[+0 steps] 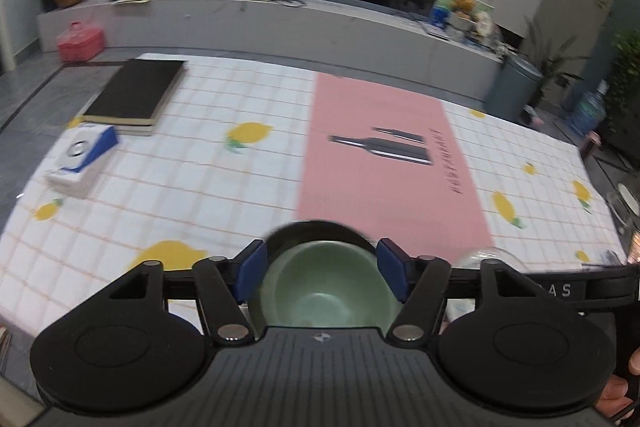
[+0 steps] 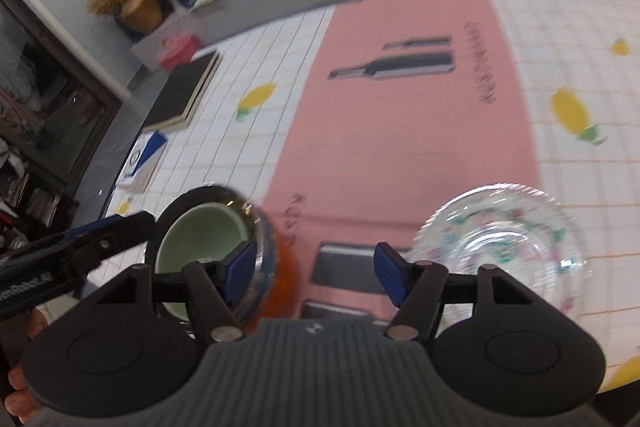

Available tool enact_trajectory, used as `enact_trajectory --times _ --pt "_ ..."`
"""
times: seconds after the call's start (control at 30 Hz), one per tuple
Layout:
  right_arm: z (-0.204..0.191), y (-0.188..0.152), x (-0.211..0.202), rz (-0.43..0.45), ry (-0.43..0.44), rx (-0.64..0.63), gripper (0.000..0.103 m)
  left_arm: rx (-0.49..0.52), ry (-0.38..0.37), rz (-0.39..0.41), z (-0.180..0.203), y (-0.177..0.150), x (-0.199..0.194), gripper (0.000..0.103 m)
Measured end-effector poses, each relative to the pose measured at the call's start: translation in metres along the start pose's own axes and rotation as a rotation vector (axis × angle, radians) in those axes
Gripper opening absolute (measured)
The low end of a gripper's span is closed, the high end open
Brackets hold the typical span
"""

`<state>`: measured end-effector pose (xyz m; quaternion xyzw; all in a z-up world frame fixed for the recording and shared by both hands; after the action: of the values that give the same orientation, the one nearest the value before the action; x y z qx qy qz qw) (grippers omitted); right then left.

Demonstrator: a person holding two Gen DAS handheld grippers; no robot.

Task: Organize plates and bowls
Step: 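Move both grippers to the nested bowl stack and close on its rim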

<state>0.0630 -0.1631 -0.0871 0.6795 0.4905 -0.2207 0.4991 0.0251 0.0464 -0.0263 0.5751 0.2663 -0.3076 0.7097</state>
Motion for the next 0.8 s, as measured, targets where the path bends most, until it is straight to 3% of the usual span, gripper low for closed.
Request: enact_trajectory --times 0.1,0.3,0.57,0.8 --pt "-0.010 -0.003 0.020 -0.054 -0.015 0.000 0.067 -0.050 0.025 -0.027 -0.025 -0.002 0.004 0.077" --pt "-0.019 -0.009 0.053 -0.126 -0.039 0.021 0.067 -0.204 -0.041 -0.115 -0.055 -0.018 0.025 0.077" --pt "-0.014 -0.014 0.079 -0.190 -0.019 0.116 0.065 -0.326 -0.101 -0.201 -0.065 -0.035 0.054 0.074" --pt "-0.016 -0.014 0.086 -0.185 0.019 0.143 0.060 -0.367 -0.093 -0.227 -0.067 -0.039 0.065 0.068"
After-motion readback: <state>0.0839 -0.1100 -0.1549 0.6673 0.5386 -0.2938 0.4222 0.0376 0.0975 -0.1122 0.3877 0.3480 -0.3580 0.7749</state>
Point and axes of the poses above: each gripper's, at about its wrist camera, not at the fingertips, and x roughly the way its jaws point, z to its right, y to its top, the point moved 5 cm from there along x, roughly the way its jaws point, and after that the axes turned 2 degrees about -x, right-handed, at the moved point
